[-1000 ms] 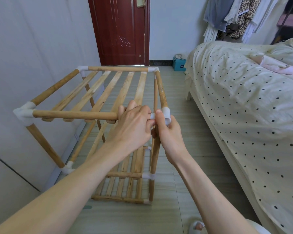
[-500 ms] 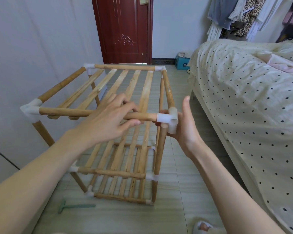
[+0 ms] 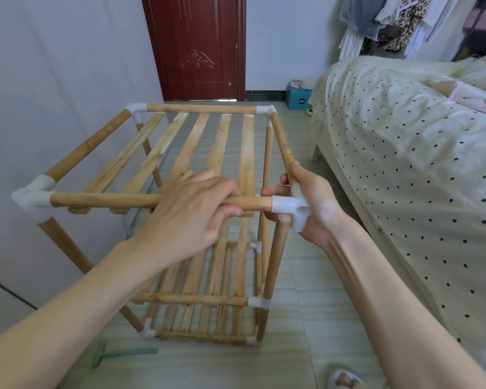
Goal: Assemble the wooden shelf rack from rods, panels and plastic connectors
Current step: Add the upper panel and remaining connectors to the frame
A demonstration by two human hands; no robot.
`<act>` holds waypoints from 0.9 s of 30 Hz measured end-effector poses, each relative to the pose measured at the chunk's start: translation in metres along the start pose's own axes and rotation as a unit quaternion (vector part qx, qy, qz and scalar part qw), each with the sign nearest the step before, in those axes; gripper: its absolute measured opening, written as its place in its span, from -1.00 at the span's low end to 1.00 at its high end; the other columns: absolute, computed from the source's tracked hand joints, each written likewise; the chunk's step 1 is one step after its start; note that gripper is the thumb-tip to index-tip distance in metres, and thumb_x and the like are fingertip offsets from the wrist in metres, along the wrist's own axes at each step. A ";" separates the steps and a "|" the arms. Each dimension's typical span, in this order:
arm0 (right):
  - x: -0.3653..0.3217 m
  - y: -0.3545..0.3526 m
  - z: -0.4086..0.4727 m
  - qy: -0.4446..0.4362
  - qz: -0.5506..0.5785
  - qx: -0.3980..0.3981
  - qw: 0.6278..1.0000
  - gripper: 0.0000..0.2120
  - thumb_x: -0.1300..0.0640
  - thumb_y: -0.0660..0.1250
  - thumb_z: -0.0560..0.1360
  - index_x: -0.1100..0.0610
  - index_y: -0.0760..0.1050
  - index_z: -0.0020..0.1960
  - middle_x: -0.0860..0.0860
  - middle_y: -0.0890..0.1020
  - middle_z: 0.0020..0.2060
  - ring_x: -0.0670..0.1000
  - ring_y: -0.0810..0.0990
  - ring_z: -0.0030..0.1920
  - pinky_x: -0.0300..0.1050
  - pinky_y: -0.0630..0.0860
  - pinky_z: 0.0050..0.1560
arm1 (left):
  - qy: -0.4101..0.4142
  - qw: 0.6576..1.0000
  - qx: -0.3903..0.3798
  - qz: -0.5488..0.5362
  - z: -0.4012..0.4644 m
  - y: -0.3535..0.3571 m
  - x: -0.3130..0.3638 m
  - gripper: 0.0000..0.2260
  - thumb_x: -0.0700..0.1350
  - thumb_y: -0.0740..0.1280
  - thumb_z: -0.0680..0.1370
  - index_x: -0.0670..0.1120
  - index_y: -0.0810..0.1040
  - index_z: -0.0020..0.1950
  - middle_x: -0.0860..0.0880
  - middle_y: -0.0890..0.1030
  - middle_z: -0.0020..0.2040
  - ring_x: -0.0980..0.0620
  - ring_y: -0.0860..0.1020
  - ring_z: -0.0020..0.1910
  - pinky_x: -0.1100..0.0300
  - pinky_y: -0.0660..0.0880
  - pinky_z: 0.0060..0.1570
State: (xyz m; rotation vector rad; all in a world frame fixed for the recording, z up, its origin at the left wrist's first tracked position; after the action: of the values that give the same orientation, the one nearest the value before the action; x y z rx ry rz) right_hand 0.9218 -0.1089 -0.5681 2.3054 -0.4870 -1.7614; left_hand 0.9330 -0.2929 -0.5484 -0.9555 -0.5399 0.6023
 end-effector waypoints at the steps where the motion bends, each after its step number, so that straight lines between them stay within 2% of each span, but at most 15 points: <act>1: 0.000 0.000 0.000 0.000 -0.004 0.004 1.000 -0.67 -0.06 0.05 0.63 0.13 0.28 -0.20 0.14 0.60 -0.45 0.10 0.45 -0.49 -0.20 0.25 -0.53 | 0.002 1.000 -0.007 -0.001 0.001 0.001 0.001 -0.80 0.00 0.19 0.50 -0.08 0.54 -0.11 0.11 0.40 -0.26 0.02 0.41 -0.25 0.09 0.32 -0.20; 6: 0.004 0.004 -0.001 0.003 0.002 0.013 1.000 -0.66 -0.07 0.06 0.62 0.15 0.31 -0.18 0.14 0.57 -0.45 0.07 0.45 -0.54 -0.23 0.25 -0.54 | 0.010 1.000 -0.009 0.002 -0.002 0.002 -0.003 -0.82 -0.01 0.19 0.50 -0.07 0.52 -0.12 0.15 0.36 -0.27 0.04 0.38 -0.23 0.09 0.30 -0.18; 9: 0.006 0.005 -0.001 -0.016 0.020 0.002 1.000 -0.55 -0.16 0.00 0.62 0.21 0.38 -0.12 0.15 0.59 -0.45 0.05 0.46 -0.58 -0.26 0.32 -0.57 | 0.002 1.000 -0.021 -0.009 -0.001 -0.002 -0.005 -0.85 -0.01 0.19 0.52 -0.03 0.51 -0.07 0.24 0.33 -0.27 0.13 0.30 -0.19 0.14 0.22 -0.15; 10: 0.007 0.003 0.000 -0.021 0.022 0.001 1.000 -0.47 -0.20 -0.04 0.61 0.22 0.42 -0.11 0.15 0.61 -0.43 0.07 0.50 -0.52 -0.20 0.38 -0.49 | -0.005 0.999 -0.035 -0.016 0.000 -0.003 -0.006 -0.84 0.02 0.16 0.51 0.02 0.50 -0.05 0.26 0.34 -0.26 0.17 0.28 -0.18 0.15 0.20 -0.14; 13: 0.020 -0.007 -0.003 -0.023 0.034 -0.006 0.999 -0.30 -0.27 -0.15 0.59 0.26 0.54 -0.06 0.22 0.64 -0.24 0.17 0.58 -0.22 0.01 0.49 -0.05 | -0.017 0.997 -0.065 -0.032 0.004 -0.004 -0.005 -0.88 0.05 0.12 0.52 0.15 0.42 -0.01 0.27 0.39 -0.20 0.22 0.28 -0.11 0.16 0.24 -0.06; 15: 0.038 -0.009 -0.010 -0.028 0.018 -0.032 0.999 -0.25 -0.25 -0.20 0.59 0.29 0.56 -0.08 0.23 0.63 -0.27 0.16 0.60 -0.22 0.02 0.47 0.08 | -0.024 0.997 -0.068 -0.027 0.005 -0.003 -0.004 -0.89 0.01 0.16 0.56 0.16 0.44 0.04 0.25 0.40 -0.16 0.20 0.28 -0.07 0.12 0.28 0.05; 17: 0.053 -0.008 -0.018 -0.034 0.025 -0.047 0.998 -0.27 -0.22 -0.22 0.60 0.28 0.52 -0.17 0.18 0.59 -0.41 0.11 0.58 -0.34 -0.02 0.48 -0.01 | -0.027 0.997 -0.077 -0.015 0.006 -0.003 -0.002 -0.82 -0.03 0.19 0.58 0.12 0.48 0.15 0.22 0.37 -0.06 0.22 0.25 -0.02 0.12 0.25 0.12; 19: 0.058 -0.008 -0.023 -0.046 0.045 -0.052 0.997 -0.33 -0.19 -0.22 0.62 0.23 0.47 -0.22 0.10 0.49 -0.50 0.05 0.45 -0.44 -0.06 0.40 -0.15 | -0.038 0.995 -0.095 0.000 0.008 -0.002 0.003 -0.76 -0.05 0.18 0.60 0.11 0.46 0.25 0.20 0.36 0.04 0.22 0.22 0.06 0.14 0.18 0.15; 21: 0.058 -0.007 -0.026 -0.065 0.042 -0.057 0.995 -0.36 -0.17 -0.24 0.62 0.18 0.42 -0.25 0.05 0.40 -0.54 -0.01 0.31 -0.47 -0.09 0.25 -0.23 | -0.037 0.995 -0.093 -0.008 0.014 0.001 0.016 -0.70 -0.11 0.15 0.60 0.13 0.42 0.30 0.20 0.40 0.10 0.18 0.24 0.13 0.15 0.11 0.12; 23: 0.059 -0.004 -0.028 -0.070 0.050 -0.058 0.995 -0.38 -0.16 -0.23 0.63 0.17 0.44 -0.24 0.04 0.36 -0.53 -0.04 0.28 -0.48 -0.13 0.23 -0.27 | -0.039 0.996 -0.077 -0.025 0.021 0.007 0.037 -0.67 -0.05 0.14 0.56 0.12 0.39 0.33 0.16 0.49 0.12 0.14 0.28 0.19 0.15 0.11 0.10; 25: 0.061 0.000 -0.031 -0.073 0.073 -0.058 0.993 -0.39 -0.15 -0.17 0.64 0.13 0.51 -0.21 0.04 0.33 -0.50 -0.07 0.30 -0.49 -0.18 0.27 -0.30 | -0.080 0.993 -0.092 -0.012 0.030 0.017 0.053 -0.61 0.19 0.09 0.55 0.08 0.35 0.32 0.12 0.62 0.00 0.11 0.35 0.20 0.12 0.16 0.14; 27: 0.063 0.002 -0.033 -0.082 0.085 -0.068 0.991 -0.42 -0.14 -0.14 0.64 0.13 0.52 -0.21 0.03 0.32 -0.52 -0.07 0.28 -0.49 -0.18 0.25 -0.32 | -0.121 0.987 -0.106 0.030 0.038 0.024 0.060 -0.51 0.38 0.03 0.49 0.05 0.38 0.17 0.09 0.63 -0.31 0.11 0.45 0.10 0.05 0.24 0.18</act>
State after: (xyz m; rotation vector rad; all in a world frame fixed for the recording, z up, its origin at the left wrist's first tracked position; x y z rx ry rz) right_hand 0.9681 -0.1356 -0.6144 1.9767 -0.5541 -1.8483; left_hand 0.9451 -0.2193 -0.5421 -1.1093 -0.8063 0.7298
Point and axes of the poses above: each hand's wrist, its own z-axis towards the middle knuckle, its own y-axis out of the palm, x = y × z, the point moved 1 cm from there along z, towards the middle knuckle
